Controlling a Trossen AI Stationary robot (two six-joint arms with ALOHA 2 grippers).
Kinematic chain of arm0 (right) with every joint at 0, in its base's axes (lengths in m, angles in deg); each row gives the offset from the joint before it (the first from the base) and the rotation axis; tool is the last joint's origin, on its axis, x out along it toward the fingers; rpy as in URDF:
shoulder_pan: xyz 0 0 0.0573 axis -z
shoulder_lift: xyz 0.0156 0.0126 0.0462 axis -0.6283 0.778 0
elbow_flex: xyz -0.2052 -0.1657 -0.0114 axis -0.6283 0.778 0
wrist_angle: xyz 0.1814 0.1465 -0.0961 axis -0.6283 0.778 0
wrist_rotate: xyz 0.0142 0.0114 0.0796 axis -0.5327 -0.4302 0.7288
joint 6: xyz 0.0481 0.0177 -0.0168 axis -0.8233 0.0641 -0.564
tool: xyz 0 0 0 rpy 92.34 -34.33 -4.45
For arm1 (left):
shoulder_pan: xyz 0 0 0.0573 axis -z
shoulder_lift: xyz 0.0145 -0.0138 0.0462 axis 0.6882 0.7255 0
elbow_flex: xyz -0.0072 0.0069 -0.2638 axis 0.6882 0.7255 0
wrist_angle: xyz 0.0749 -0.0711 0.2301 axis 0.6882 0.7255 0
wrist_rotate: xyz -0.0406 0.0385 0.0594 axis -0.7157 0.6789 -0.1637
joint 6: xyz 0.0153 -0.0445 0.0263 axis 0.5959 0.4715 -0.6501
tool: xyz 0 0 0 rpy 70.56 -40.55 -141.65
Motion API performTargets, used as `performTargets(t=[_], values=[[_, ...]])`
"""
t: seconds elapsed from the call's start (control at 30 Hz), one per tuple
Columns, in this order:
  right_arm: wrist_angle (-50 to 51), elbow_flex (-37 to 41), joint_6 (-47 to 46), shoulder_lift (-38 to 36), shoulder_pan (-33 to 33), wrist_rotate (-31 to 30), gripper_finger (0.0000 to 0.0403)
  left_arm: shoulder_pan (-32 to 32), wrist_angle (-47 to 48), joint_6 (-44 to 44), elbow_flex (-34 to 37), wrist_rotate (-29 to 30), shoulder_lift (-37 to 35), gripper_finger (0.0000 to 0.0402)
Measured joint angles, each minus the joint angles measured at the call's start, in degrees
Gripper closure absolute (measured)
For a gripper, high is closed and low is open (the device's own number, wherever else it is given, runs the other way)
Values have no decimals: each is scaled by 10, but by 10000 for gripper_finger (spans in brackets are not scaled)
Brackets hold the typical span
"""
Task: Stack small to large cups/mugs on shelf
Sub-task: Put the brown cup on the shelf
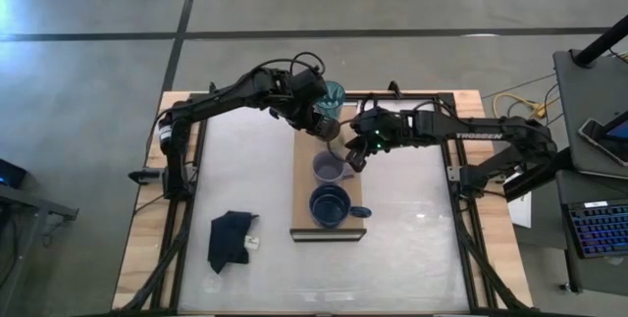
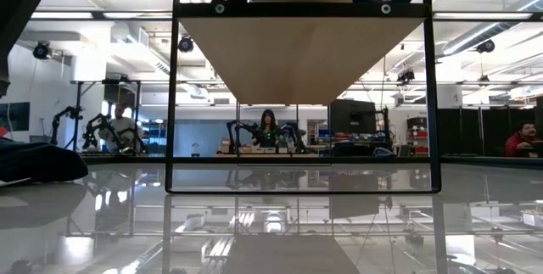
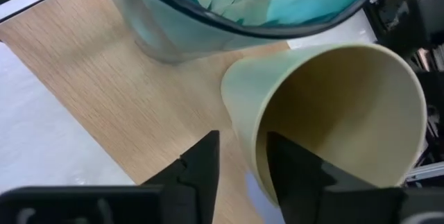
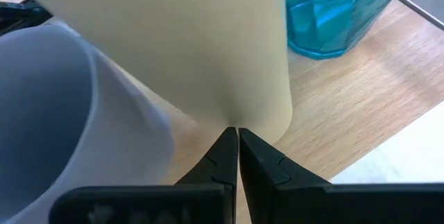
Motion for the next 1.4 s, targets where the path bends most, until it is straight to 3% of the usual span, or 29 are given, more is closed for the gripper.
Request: performTargets(t=[0.4,1.1,1.4], values=[[0,0,21,2,8,0,394,0,-3,0,-35,-1,-4,287],[-41,9,55,2,13,1,394,7,5,9,-34,-2,-6,287],[-47,9,74,2,14,32,394,7,5,11,-33,-2,-6,287]])
